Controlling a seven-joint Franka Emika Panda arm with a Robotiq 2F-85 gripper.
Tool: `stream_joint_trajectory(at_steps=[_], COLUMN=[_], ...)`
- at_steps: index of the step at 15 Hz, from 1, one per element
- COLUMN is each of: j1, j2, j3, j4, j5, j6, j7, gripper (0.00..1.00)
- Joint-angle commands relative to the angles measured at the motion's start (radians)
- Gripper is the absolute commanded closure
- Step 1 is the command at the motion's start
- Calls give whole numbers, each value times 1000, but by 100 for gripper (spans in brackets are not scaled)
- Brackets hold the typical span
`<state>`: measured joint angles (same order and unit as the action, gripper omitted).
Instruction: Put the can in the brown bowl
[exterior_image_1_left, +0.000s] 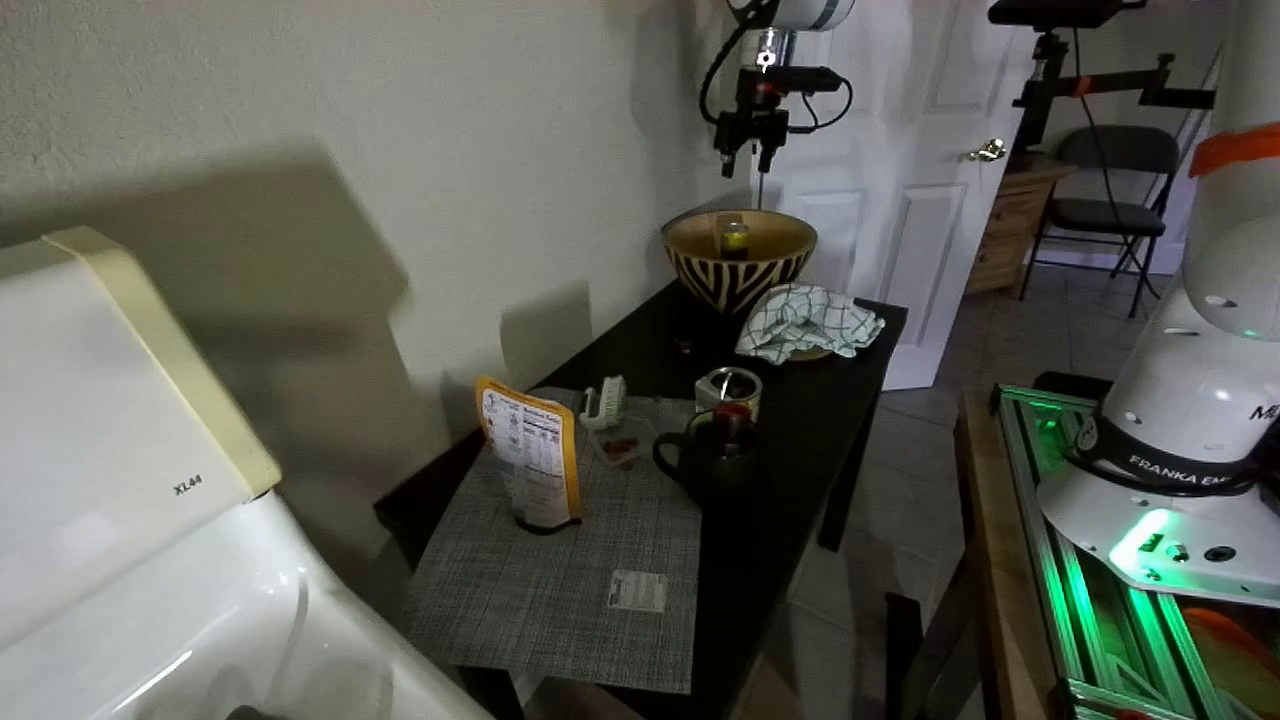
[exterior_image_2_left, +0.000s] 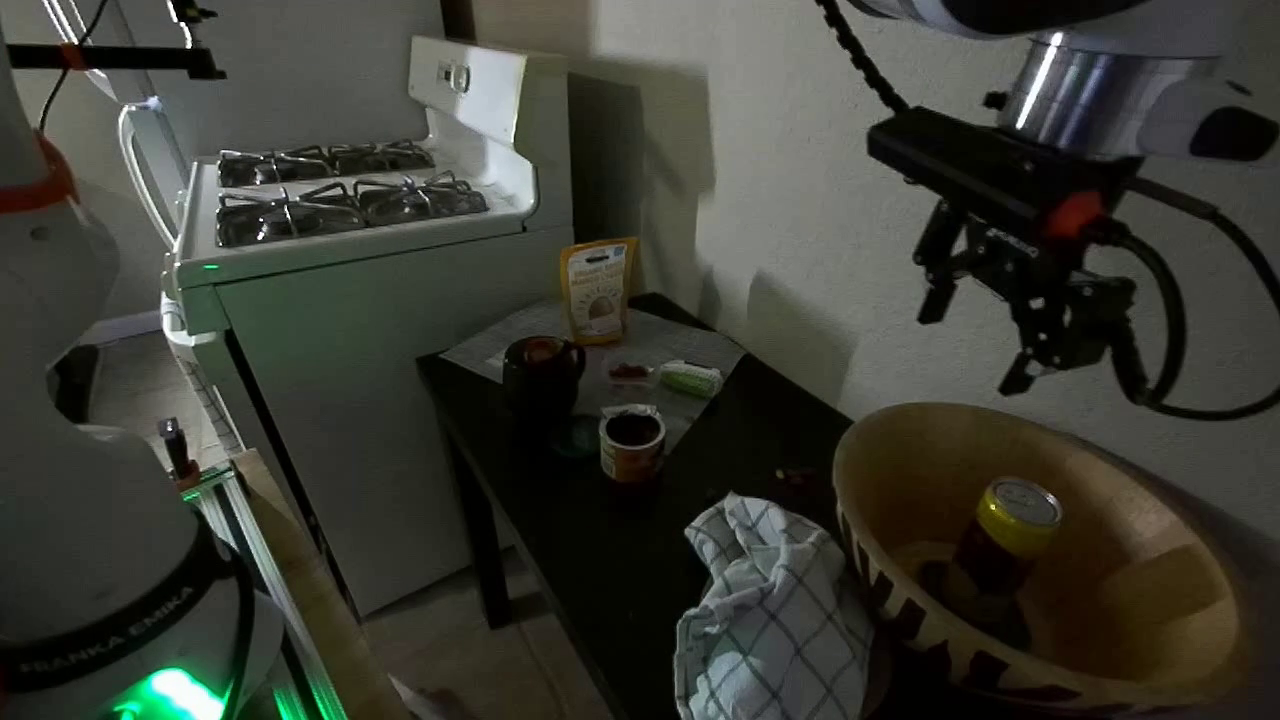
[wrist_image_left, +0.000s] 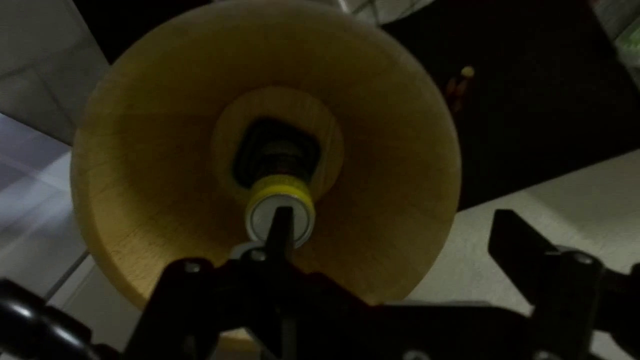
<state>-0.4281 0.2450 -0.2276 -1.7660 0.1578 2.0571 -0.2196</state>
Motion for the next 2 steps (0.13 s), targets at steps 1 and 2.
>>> stream_joint_trajectory(at_steps=[1,2], j1=[59,46], j2=[-176,-74], j3=[17,-9], j4=[-244,-99], j5=[-10,3], j6=[-5,-14], j7=[-122,-72], gripper=[0,0])
